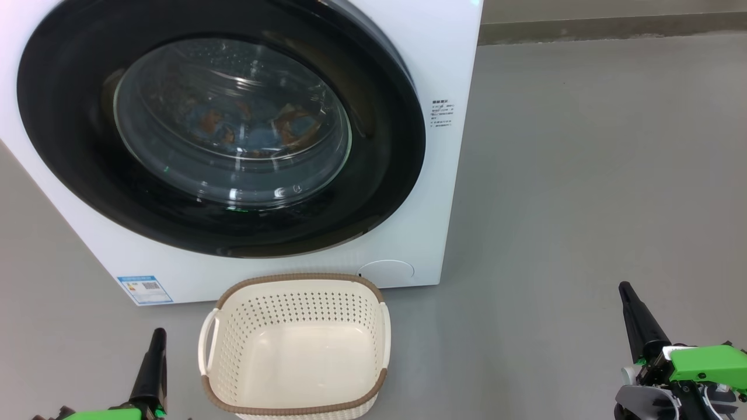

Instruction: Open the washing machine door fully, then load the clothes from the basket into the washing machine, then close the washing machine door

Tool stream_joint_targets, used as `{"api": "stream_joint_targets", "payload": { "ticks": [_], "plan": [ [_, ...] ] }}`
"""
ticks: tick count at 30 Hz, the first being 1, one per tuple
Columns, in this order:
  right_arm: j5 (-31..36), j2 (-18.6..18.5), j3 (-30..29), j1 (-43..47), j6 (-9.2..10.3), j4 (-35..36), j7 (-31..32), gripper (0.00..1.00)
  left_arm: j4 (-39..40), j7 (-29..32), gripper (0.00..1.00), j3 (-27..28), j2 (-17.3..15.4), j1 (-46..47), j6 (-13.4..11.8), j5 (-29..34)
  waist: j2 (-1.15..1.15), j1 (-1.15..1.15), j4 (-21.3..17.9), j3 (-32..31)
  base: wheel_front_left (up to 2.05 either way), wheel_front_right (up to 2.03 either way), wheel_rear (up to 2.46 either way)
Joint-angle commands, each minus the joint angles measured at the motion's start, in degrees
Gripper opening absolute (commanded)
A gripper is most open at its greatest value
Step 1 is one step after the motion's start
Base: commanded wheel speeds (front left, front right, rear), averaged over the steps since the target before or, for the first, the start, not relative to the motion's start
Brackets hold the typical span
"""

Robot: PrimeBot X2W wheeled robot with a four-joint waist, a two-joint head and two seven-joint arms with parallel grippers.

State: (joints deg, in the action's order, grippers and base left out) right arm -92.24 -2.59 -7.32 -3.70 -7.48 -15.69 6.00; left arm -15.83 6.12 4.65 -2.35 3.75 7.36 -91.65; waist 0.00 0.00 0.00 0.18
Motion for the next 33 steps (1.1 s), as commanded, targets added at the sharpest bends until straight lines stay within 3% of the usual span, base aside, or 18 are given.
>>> {"api": "stream_joint_targets", "payload": {
  "ticks": [1, 33],
  "plan": [
    [-0.1, -0.5, 1.1, -2.5, -0.01, 1.7, 0.3, 0.0, 1.8, 0.4, 0.0, 1.9, -0.5, 2.4, 0.1, -0.5, 0.0, 0.0, 0.0, 0.0, 0.0, 0.0, 0.0],
    [0.0, -0.4, 0.9, -2.5, -0.01, 1.7, 0.4, 0.0, 1.8, 0.4, 0.0, 1.9, -0.5, 2.4, 0.1, -0.5, 0.0, 0.0, 0.0, 0.0, 0.0, 0.0, 0.0]
  ]
}}
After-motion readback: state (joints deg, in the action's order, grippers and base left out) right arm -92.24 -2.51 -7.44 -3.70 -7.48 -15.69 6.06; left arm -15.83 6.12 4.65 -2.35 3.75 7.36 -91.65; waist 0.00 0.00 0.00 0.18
